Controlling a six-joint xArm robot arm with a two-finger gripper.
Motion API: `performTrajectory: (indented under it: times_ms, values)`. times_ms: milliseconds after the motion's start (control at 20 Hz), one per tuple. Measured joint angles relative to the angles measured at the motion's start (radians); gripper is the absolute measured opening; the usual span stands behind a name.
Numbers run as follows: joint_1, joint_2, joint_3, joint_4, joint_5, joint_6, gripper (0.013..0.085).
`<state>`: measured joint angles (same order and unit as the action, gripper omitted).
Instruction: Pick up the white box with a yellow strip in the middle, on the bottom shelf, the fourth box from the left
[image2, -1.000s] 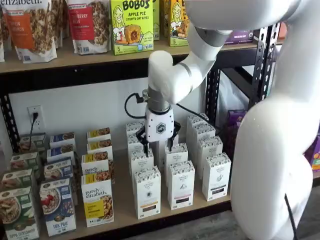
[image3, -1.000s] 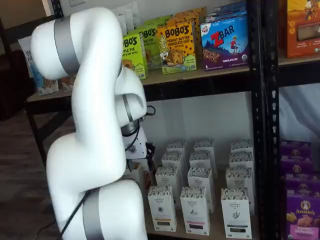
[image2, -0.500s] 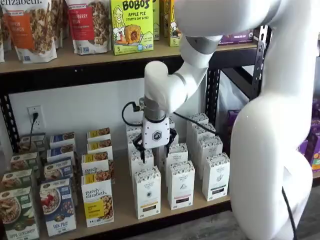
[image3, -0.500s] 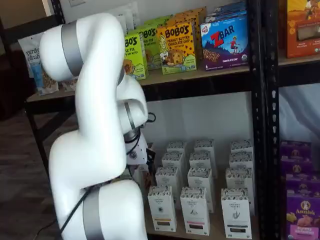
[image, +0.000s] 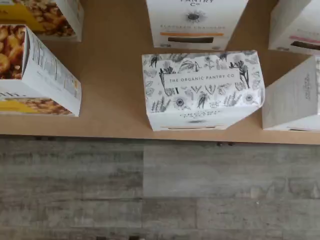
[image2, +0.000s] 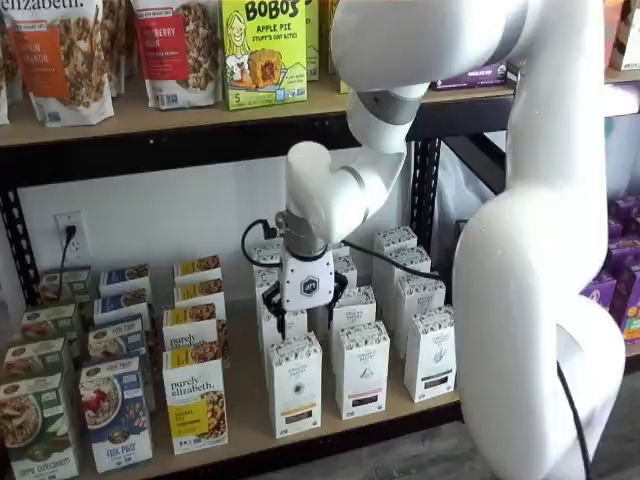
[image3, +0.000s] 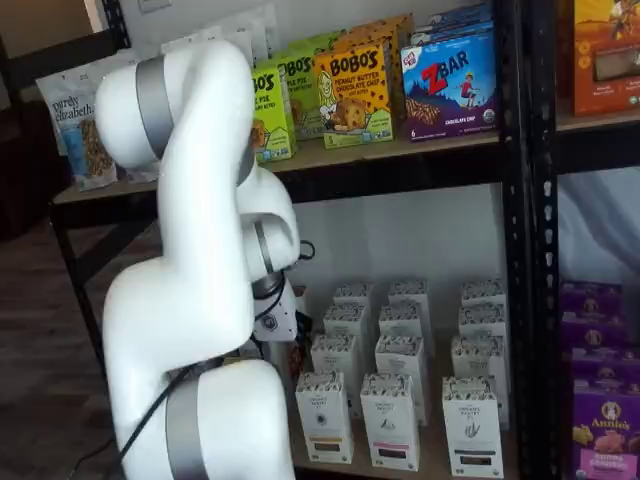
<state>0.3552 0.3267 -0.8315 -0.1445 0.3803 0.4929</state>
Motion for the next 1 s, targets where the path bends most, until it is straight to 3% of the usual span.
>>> performTrajectory:
  times_ms: [450, 1000]
  values:
    - [-0.017, 0.109, -0.066, 0.027, -0.054, -0.040, 0.0850]
    - [-0.013, 0.266, -0.196, 0.103, -0.090, -0.110, 0.0850]
